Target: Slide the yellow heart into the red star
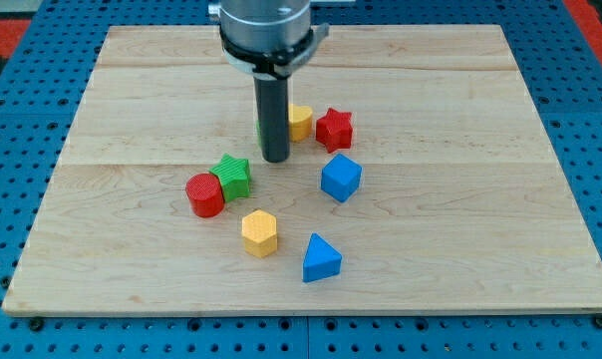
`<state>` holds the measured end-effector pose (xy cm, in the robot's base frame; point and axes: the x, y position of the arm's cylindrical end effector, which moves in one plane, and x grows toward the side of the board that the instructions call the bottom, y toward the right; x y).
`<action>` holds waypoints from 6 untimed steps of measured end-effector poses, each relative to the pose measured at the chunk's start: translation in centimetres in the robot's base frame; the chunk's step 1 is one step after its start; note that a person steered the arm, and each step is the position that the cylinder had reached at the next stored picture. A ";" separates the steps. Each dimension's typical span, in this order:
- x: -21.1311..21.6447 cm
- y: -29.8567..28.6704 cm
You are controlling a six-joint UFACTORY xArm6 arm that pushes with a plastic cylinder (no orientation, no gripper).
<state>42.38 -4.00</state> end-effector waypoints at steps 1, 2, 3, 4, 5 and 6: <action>-2.6 -1.5; -4.0 -1.8; -4.9 0.8; -6.7 3.5; -8.4 3.8; -8.1 5.3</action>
